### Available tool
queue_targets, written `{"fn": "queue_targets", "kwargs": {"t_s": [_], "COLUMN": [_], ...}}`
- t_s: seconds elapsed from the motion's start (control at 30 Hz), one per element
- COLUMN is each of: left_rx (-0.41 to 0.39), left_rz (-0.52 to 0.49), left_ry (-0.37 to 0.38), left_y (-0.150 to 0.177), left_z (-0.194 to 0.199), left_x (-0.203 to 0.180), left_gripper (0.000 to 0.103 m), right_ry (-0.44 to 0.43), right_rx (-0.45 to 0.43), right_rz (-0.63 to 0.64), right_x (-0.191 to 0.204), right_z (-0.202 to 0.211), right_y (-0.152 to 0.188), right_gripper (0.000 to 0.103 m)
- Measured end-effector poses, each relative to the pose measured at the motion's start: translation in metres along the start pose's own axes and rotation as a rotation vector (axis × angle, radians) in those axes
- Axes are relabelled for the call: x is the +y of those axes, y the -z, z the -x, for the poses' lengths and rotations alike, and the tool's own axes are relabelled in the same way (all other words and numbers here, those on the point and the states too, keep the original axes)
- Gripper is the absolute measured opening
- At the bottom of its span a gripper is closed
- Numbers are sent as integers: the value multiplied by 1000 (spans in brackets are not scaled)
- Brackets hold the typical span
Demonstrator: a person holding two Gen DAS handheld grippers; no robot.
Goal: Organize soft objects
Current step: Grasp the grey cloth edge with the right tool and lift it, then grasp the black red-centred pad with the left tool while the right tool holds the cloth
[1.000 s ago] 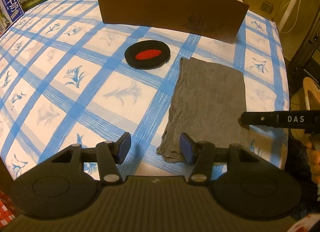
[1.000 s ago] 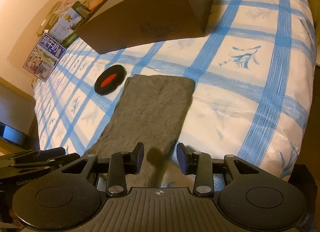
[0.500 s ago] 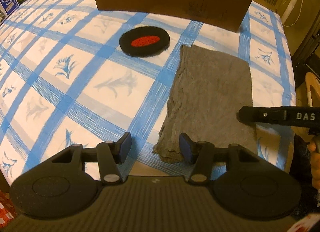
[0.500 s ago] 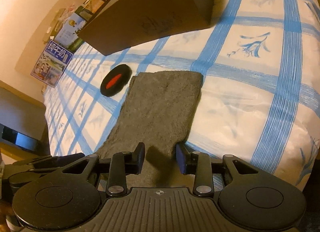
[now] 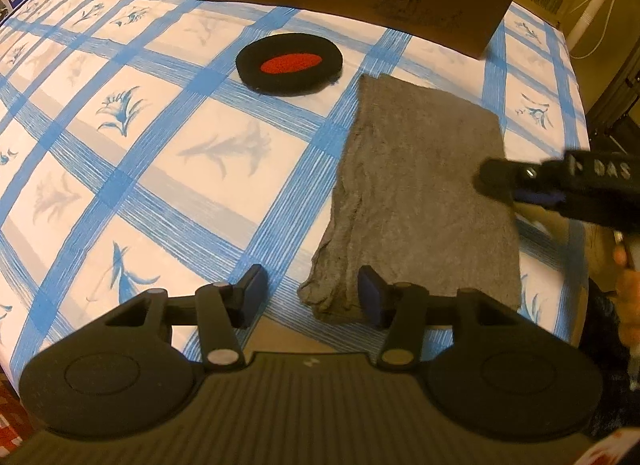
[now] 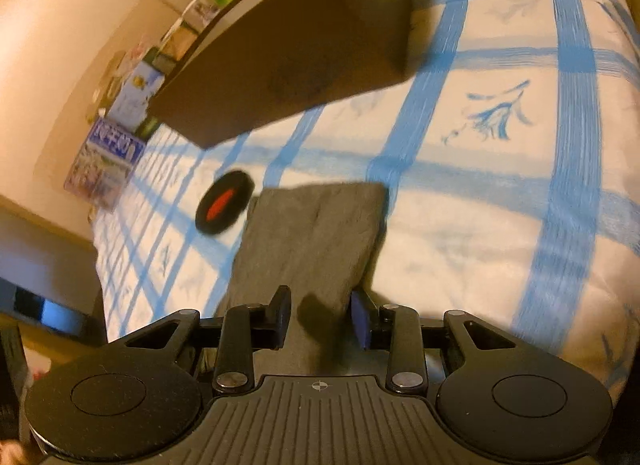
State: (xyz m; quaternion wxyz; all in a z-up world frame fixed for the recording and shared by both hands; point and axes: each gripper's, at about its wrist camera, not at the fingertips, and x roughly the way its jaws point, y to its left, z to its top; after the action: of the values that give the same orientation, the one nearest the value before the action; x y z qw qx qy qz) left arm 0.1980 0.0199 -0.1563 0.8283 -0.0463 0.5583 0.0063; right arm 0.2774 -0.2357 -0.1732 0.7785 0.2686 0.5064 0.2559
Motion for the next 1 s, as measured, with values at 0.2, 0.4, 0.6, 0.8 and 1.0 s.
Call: {"fn": "queue_targets", "kwargs": {"t_s": [0.2, 0.4, 0.6, 0.8, 1.0], "left_rx": [-8, -12, -19, -27, -86], "left_rz": [-11, -3, -12, -8, -24], "left_ry": [-6, 1, -1, 17, 53], "left_y": [0, 1, 2, 2, -5], "left_z": [-1, -2, -2, 1, 17], "left_x": [-2, 0, -1, 2, 9], "left_gripper": [52, 52, 53, 52, 49], "right_ry": [-65, -106, -125, -23, 12], "right_rx": [-16, 93, 83, 69, 34], "right_rz": [-5, 19, 24, 169, 300], "right_x": [-2, -3, 5, 39, 64], "right_z": [-18, -12, -13, -27, -5], "right_y": [-10, -2, 14, 17, 10], "right_gripper": [35, 35, 34, 8, 7]}}
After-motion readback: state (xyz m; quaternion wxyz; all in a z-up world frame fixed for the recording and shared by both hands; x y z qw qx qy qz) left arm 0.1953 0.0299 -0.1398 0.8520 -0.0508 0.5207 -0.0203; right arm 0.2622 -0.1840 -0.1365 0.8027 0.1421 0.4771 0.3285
